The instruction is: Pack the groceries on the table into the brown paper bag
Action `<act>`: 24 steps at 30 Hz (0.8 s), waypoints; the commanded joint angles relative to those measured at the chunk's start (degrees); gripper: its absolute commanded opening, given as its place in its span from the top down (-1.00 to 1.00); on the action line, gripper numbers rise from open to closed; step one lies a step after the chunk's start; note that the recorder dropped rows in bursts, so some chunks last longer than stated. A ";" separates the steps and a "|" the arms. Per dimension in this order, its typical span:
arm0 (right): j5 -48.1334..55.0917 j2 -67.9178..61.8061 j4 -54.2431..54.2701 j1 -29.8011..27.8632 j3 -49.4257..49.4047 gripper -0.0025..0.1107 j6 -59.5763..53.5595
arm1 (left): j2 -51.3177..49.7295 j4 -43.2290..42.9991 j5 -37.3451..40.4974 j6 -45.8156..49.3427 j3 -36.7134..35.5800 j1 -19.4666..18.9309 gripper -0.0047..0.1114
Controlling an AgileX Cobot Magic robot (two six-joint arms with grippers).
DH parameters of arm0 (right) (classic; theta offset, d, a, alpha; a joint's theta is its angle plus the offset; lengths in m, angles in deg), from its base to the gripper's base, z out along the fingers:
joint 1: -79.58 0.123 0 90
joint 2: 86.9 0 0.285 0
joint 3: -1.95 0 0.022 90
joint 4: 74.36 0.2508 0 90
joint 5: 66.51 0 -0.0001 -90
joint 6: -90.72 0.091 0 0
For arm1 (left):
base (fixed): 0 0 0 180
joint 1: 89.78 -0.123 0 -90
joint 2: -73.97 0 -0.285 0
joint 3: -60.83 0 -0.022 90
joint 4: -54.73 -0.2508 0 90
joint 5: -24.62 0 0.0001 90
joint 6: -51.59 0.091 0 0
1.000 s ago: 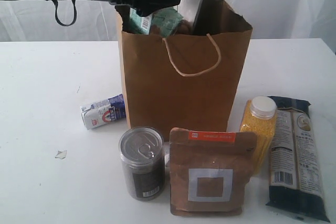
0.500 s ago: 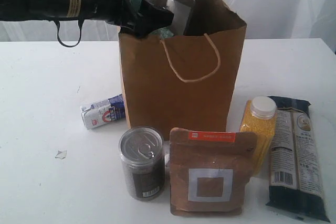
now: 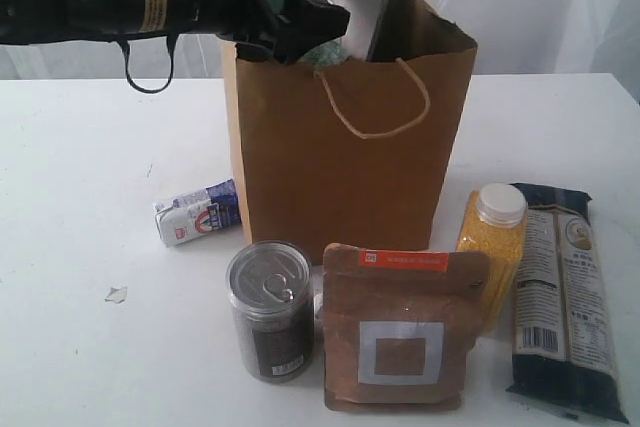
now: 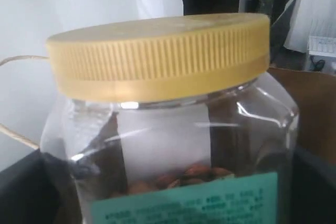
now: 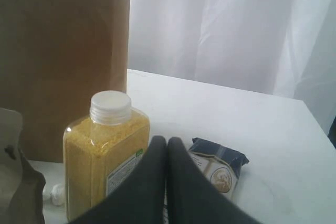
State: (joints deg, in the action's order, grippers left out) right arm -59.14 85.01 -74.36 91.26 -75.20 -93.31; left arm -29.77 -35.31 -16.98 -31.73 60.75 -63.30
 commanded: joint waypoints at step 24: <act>-0.56 0.30 0.00 -0.37 -0.06 0.96 -0.28 | 4.32 -2.10 -2.30 -6.02 -0.42 1.65 -0.89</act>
State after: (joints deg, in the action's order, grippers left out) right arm -59.14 85.01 -74.36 91.17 -75.20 -93.31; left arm -26.82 -38.27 -18.40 -37.24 60.11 -61.93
